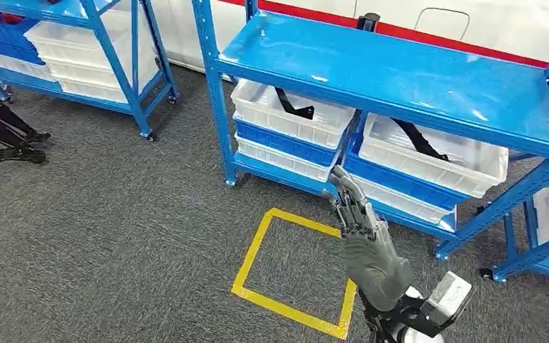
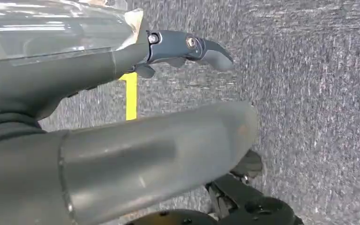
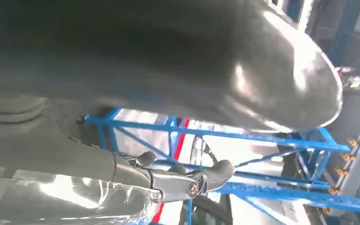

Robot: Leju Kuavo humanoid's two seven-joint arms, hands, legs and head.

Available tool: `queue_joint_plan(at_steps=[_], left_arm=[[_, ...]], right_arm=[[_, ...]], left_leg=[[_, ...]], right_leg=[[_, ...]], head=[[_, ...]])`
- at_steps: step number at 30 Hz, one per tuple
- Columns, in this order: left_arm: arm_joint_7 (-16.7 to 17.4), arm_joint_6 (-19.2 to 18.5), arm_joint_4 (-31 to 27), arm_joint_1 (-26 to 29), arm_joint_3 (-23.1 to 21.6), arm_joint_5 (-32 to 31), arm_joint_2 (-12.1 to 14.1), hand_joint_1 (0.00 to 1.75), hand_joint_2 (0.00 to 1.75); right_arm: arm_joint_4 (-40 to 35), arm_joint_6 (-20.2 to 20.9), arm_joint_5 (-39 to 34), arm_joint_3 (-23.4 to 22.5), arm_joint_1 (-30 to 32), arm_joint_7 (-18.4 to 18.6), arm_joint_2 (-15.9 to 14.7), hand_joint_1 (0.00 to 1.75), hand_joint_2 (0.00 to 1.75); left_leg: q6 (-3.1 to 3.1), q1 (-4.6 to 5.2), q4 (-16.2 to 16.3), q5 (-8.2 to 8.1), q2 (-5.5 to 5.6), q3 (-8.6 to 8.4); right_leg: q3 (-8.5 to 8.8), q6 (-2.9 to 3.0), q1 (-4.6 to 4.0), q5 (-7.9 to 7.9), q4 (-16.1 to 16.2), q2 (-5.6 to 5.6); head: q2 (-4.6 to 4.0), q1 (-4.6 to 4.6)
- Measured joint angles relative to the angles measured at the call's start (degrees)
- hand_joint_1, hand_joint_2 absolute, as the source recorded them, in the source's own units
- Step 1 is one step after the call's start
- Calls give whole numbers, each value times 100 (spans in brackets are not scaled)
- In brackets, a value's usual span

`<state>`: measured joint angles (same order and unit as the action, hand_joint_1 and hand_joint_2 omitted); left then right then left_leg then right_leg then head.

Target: Take the parts from the cabinet and place them on the table.

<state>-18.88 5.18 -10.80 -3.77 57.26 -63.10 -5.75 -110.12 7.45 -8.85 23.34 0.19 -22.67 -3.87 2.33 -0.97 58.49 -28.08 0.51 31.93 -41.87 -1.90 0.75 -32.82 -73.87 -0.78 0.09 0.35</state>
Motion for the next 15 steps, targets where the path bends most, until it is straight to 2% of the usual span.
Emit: queue_joint_plan(at_steps=[1,2,3,4,5,6,7,8,9,12,13,14,15], left_arm=[[0,-4,0,4,-2,0,4,0,0],[0,-4,0,4,-4,-2,4,0,0],[0,-4,0,3,-7,-7,4,0,0],[0,-4,0,2,-9,-7,2,0,0],[0,-4,0,2,-9,-7,2,0,0],[0,-4,0,2,-9,-7,7,0,0],[-2,-4,0,1,-9,-7,9,0,0],[-2,-2,0,2,-9,-7,13,0,0],[-2,9,0,2,-9,-4,24,0,0],[-2,33,0,3,-9,9,26,0,0],[-2,37,0,2,-11,11,24,0,0],[-9,42,0,3,-9,22,24,0,0],[-9,44,0,3,-9,35,28,0,0]], right_arm=[[0,0,15,0,8,0,-2,0,0],[0,0,28,0,17,0,-7,0,0],[0,0,33,0,18,0,-7,0,0],[-2,0,37,0,17,0,-7,0,0],[-9,0,39,0,17,0,-7,0,0],[-18,0,41,0,15,0,-7,0,0],[-22,0,46,2,19,0,-2,0,0],[-33,0,48,2,22,-6,-4,0,0],[-33,0,59,-2,23,-4,-4,0,0],[-31,-63,342,0,25,174,-2,0,0],[-24,-138,515,4,30,285,-4,0,0],[80,-292,922,11,20,506,-4,0,0],[274,-413,1342,11,0,930,-4,0,0]], left_leg=[[-1,0,2,-1,-36,4],[-5,-3,2,-4,-61,0],[-20,-13,4,-14,-78,-11],[-39,-22,4,-26,-92,-27],[-62,-29,6,-40,-99,-47],[-96,-7,9,-60,-107,-59],[-135,22,16,-85,-105,-62],[-129,36,34,-96,-107,-64],[-39,25,29,-83,-104,-70],[-50,15,-37,-74,-108,-104],[-77,15,-63,-62,-109,-111],[-97,14,-81,-55,-112,-119],[-103,14,-90,-53,-114,-132]], right_leg=[[-129,-34,9,-52,-263,4],[-109,-87,22,-3,-220,10],[84,-163,39,156,133,21],[376,-232,53,364,679,41],[678,-275,67,542,1231,80],[804,-245,71,605,1529,148],[868,-179,27,641,1545,123],[863,-134,57,671,1552,104],[862,-127,53,674,1548,97],[864,-119,30,670,1547,82],[864,-101,27,661,1547,82],[864,-91,23,660,1547,82],[868,-82,21,660,1547,81]], head=[[0,2],[0,-2],[0,0],[0,0],[0,2],[0,11],[0,9],[0,-15],[0,-4],[0,-11],[0,-11],[0,-6],[0,-11]])
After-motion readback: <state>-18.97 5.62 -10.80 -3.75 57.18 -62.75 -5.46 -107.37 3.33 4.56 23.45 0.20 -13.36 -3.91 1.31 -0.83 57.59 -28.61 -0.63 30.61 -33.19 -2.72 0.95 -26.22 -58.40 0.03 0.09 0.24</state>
